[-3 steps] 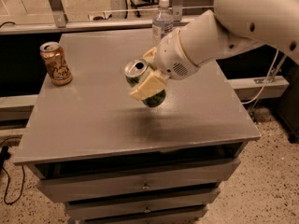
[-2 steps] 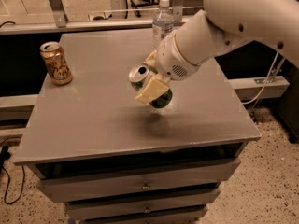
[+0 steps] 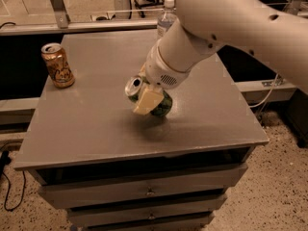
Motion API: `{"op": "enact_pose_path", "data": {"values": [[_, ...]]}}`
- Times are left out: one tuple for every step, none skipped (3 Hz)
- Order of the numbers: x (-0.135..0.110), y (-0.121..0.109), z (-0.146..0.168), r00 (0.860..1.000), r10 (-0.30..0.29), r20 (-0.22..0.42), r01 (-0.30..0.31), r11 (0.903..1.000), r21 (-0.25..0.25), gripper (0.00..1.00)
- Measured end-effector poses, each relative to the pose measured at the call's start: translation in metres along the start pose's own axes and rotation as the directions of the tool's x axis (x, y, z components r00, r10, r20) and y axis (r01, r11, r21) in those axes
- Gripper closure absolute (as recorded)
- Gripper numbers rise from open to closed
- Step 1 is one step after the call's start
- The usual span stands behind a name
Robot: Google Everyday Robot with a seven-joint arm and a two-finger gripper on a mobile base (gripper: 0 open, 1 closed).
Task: Knock green can over
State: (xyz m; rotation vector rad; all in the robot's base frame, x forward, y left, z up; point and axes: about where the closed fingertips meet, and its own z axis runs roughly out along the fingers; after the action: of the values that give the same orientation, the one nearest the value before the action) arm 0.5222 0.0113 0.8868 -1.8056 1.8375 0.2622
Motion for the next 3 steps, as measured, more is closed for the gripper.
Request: {"op": "enact_pose_path", "data": {"values": [[-0.007, 0.006, 0.009, 0.999, -0.027, -0.026, 0.027, 0.9996, -0.011, 0.39], [-0.016, 0.01, 0.016, 0.998, -0.05, -0.029, 0.049, 0.9986, -0.02, 0.16], [-0.025, 0.014, 0.02, 0.998, -0.066, -0.022, 0.065, 0.9975, -0.029, 0.0]]}}
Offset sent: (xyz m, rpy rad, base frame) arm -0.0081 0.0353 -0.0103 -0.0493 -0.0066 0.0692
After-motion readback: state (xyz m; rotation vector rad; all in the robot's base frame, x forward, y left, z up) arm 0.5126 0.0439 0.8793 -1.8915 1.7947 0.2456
